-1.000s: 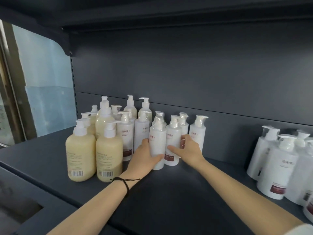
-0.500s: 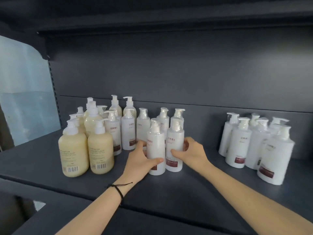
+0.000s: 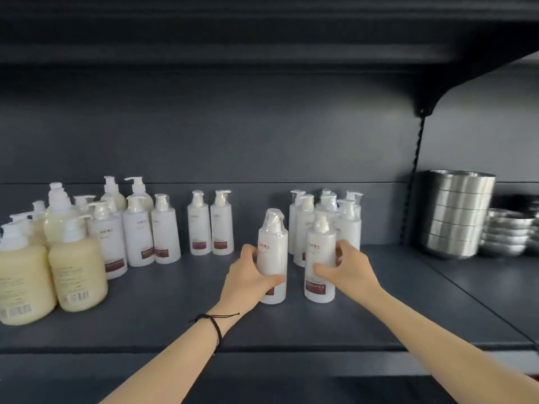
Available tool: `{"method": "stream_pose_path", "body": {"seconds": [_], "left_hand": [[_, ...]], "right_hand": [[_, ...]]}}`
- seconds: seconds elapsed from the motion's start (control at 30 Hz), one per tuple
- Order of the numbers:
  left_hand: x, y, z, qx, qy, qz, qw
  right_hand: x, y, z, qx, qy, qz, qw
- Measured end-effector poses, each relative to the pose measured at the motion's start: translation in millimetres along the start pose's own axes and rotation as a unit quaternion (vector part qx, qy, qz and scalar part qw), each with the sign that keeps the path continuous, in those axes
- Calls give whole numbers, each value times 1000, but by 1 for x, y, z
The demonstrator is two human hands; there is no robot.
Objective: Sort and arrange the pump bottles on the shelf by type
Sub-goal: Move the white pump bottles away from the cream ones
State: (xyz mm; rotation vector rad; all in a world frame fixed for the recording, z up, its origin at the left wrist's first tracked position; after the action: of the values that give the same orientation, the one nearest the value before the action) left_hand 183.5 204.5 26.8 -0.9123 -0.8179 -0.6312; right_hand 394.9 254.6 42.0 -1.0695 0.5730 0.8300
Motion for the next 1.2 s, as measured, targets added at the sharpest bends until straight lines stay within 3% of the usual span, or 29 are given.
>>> {"method": "stream_pose_path", "body": {"seconds": [0.3,0.43,0.63,0.7,0.77,0.87,0.93,1.03,1.2], "left_hand": [[34,92,21,21,-25,-18,999],[36,118,28,29,-30,-25,999],[34,124,28,25,-37,-16,999],[31,116,25,22,-18,44,999],[33,100,20,32,62,240,968],[41,77,9,47,207,471,856],[37,59,4,40,226,524,820],[23,27,-1,38,215,568,794],[-17,-40,-4,43,168,614,770]], "right_hand": [[62,-51,42,10,13,-28,999],[75,-54,52,-4,-7,17,1000],[76,-44,53,-36,-20,95,995],[75,-46,52,-15,-23,45,999],[67,-53,43,17,-86,-103,991],[39,-42,19,-20,-226,-220,949],[22,-24,9,-82,-286,-230,926],[-2,12,6,-163,-334,-216,903],[-52,85,5,-189,-432,-259,843]]}}
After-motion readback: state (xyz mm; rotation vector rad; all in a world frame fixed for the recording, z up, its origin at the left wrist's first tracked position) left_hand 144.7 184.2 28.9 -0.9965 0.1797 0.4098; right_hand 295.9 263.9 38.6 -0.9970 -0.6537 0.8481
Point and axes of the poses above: each hand's wrist, its own z-axis towards the middle knuckle, its own y-axis out of the palm, x = y × z, the point moved 6 cm from there along z, towards the middle knuckle, and after that the axes turned 8 degrees about x, right-handed, at the moved point
